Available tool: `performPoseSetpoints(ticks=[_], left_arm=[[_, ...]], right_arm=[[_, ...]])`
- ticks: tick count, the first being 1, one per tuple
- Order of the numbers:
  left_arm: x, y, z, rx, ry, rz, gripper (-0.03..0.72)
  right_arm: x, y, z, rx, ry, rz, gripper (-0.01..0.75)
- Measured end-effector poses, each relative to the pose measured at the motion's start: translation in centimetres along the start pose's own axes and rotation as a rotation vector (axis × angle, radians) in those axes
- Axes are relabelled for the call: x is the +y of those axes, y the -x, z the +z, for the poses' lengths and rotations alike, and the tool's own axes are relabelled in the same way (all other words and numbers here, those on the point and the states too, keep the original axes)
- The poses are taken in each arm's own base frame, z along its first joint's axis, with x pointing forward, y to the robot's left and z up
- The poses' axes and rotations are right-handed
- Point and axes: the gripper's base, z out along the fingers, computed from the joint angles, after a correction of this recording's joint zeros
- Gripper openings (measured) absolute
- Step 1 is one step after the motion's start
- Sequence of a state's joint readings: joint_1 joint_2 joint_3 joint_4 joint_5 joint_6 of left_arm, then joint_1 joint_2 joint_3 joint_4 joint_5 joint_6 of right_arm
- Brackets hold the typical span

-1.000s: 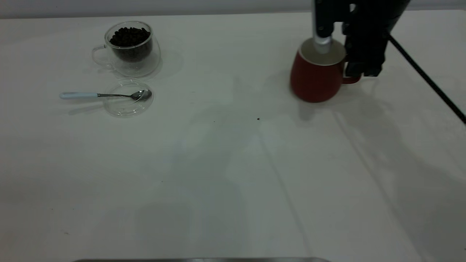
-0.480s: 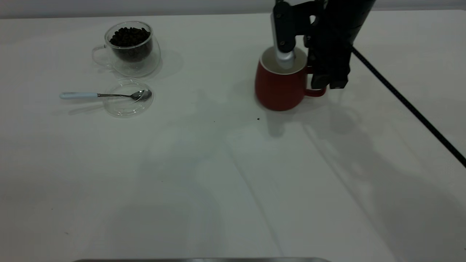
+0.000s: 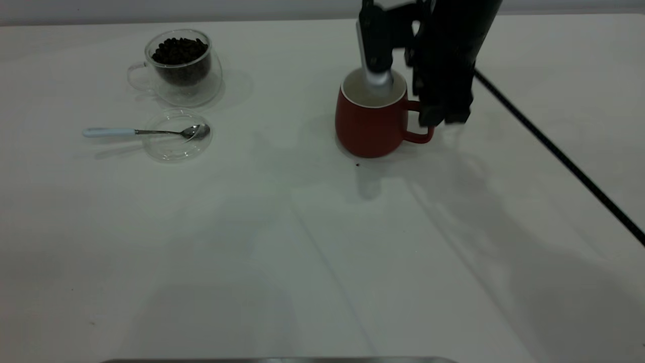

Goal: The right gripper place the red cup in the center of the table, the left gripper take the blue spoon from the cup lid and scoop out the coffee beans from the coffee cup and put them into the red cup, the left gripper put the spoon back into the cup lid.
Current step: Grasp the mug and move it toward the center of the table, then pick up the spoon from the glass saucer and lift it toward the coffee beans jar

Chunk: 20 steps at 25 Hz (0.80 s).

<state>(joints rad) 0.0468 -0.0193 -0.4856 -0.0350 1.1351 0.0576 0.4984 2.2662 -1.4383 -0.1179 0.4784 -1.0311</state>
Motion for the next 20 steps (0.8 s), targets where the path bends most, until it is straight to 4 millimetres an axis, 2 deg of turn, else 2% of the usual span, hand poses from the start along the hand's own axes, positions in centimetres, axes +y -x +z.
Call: performPoseSetpoints(ticks=[3, 6, 11, 13, 16, 20], left_arm=[[0.0, 0.0, 0.0, 0.000, 0.000, 0.000, 0.433], [0.0, 0.0, 0.0, 0.000, 0.000, 0.000, 0.433], [0.0, 0.0, 0.0, 0.000, 0.000, 0.000, 0.433], [0.0, 0.0, 0.0, 0.000, 0.000, 0.000, 0.433], [0.0, 0.0, 0.0, 0.000, 0.000, 0.000, 0.433], [0.0, 0.0, 0.0, 0.000, 0.000, 0.000, 0.433]], right_arm=[[-0.9, -0.1, -3.5, 0.024, -0.008, 0.056, 0.480], [-1.8, -0.5, -8.2, 0.060, -0.042, 0.182, 0.480], [-2.1, -2.2, -18.4, 0.112, -0.149, 0.516, 0.480], [-1.3, -3.1, -23.1, 0.120, -0.181, 0.658, 0.480], [0.7, -4.8, -28.9, 0.151, -0.211, 0.874, 0.480], [3.6, -6.5, -34.3, 0.054, -0.288, 1.090, 0.480]])
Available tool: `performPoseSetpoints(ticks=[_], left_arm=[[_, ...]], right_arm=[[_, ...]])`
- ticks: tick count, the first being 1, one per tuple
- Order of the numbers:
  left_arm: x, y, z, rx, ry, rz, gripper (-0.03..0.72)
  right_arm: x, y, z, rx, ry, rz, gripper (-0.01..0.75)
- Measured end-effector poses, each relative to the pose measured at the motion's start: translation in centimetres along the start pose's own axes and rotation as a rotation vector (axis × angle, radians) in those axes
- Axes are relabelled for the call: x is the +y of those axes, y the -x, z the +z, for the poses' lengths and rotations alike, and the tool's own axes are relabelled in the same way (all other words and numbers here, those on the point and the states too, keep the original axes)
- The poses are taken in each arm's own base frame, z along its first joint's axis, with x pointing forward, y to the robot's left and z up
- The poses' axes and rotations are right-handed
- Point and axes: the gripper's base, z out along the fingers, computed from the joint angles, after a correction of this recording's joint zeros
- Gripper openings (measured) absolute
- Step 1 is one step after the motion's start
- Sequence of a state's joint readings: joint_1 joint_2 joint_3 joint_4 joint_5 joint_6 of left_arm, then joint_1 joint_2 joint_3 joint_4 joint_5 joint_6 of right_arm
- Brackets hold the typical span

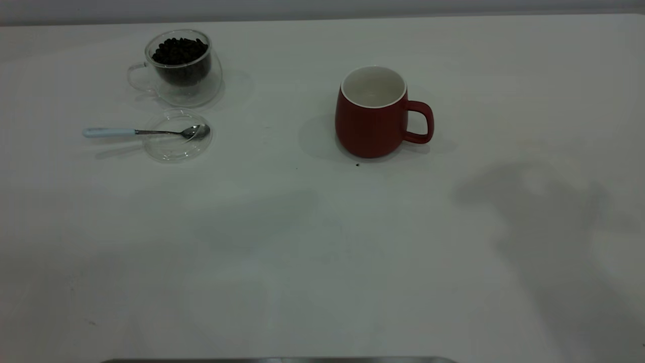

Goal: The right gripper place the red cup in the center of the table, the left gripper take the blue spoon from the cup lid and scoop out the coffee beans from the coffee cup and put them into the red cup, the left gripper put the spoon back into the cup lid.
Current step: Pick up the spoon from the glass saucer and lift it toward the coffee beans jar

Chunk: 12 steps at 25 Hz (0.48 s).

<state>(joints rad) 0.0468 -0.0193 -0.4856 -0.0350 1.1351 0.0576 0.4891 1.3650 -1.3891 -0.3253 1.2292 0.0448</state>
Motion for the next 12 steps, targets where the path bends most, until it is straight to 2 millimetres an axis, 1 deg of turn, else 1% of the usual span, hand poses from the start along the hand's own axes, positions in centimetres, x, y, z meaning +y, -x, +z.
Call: performPoseSetpoints(ticks=[3, 6, 11, 12], left_arm=[[0.0, 0.0, 0.0, 0.000, 0.000, 0.000, 0.433], [0.0, 0.0, 0.0, 0.000, 0.000, 0.000, 0.433], [0.0, 0.0, 0.0, 0.000, 0.000, 0.000, 0.433], [0.0, 0.0, 0.0, 0.000, 0.000, 0.000, 0.433]], right_arm=[[-0.6, -2.8, -2.8, -0.059, 0.011, 0.093, 0.480], [-0.7, -6.2, -4.8, -0.105, 0.036, 0.132, 0.480], [-0.7, -12.4, -6.7, -0.177, 0.061, 0.161, 0.480], [-0.6, -13.5, -6.7, -0.186, 0.061, 0.162, 0.480]])
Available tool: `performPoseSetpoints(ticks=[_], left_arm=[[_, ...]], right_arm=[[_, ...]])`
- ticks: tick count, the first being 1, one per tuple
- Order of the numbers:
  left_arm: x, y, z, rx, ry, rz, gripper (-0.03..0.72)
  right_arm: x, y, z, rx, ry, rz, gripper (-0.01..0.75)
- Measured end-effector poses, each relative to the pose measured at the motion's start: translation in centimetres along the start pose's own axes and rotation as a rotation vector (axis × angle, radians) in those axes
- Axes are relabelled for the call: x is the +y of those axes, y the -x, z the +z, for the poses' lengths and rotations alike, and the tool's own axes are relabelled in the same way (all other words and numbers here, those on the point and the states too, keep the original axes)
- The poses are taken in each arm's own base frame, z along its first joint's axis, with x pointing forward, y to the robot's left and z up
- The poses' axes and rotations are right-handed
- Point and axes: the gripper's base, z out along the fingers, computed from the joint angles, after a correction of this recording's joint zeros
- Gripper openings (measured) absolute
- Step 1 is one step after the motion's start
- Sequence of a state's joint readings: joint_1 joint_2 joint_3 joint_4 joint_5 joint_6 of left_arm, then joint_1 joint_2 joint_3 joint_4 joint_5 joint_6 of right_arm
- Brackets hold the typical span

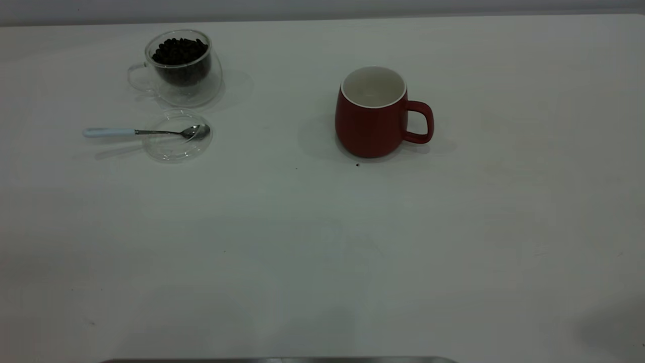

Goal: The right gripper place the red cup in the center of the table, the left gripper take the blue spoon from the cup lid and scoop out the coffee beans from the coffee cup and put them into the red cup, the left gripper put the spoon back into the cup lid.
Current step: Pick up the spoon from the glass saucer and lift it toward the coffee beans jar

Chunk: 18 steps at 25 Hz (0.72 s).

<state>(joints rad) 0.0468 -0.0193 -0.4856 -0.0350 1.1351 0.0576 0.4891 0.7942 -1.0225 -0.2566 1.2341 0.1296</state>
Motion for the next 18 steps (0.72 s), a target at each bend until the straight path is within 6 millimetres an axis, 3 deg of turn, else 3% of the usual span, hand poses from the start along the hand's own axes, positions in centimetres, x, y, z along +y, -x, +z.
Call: performPoseSetpoints(ticks=[6, 12, 18], left_arm=[[0.0, 0.0, 0.0, 0.000, 0.000, 0.000, 0.433], [0.0, 0.0, 0.0, 0.000, 0.000, 0.000, 0.433], [0.0, 0.0, 0.0, 0.000, 0.000, 0.000, 0.433]], right_arm=[[-0.8, -6.8, -2.2, -0.129, 0.012, 0.032, 0.480], [-1.0, -12.8, -2.6, -0.265, 0.030, 0.070, 0.480], [-0.4, -16.4, -1.6, -0.304, -0.060, 0.191, 0.480]])
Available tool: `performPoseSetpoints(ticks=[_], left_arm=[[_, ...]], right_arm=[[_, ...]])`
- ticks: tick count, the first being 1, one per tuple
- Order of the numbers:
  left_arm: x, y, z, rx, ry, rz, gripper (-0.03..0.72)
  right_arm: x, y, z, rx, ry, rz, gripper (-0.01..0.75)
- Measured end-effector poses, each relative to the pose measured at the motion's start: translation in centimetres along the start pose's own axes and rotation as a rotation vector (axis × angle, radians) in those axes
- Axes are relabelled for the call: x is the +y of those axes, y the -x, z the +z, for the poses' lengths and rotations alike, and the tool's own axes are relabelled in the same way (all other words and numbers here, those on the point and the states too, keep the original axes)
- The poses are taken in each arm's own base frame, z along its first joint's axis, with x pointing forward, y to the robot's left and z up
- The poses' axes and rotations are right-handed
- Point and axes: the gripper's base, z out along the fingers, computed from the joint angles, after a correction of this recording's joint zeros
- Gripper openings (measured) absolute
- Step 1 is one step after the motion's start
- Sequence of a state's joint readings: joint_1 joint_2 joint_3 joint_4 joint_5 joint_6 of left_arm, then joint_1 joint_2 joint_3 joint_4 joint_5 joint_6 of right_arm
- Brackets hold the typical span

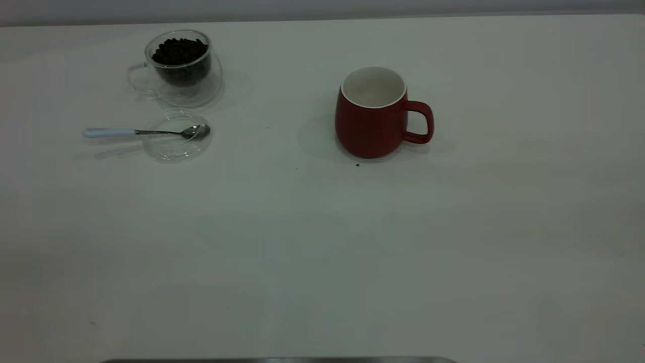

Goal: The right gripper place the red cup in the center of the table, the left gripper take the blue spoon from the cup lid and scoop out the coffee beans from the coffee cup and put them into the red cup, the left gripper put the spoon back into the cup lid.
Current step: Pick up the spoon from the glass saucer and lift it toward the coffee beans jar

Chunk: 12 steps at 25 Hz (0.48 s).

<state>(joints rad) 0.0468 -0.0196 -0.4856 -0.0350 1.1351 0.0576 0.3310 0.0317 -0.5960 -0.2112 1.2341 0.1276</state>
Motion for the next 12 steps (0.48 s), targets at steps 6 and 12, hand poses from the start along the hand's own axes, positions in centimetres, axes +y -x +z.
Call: performPoseSetpoints(ticks=[6, 12], left_arm=[[0.00, -0.01, -0.01, -0.001, 0.000, -0.001, 0.433], [0.00, -0.01, -0.01, -0.001, 0.000, -0.001, 0.433]], right_arm=[[0.54, -1.24, 0.00, -0.003, -0.100, 0.086, 0.480], [1.03, -1.31, -0.06, 0.005, -0.138, 0.106, 0.480]])
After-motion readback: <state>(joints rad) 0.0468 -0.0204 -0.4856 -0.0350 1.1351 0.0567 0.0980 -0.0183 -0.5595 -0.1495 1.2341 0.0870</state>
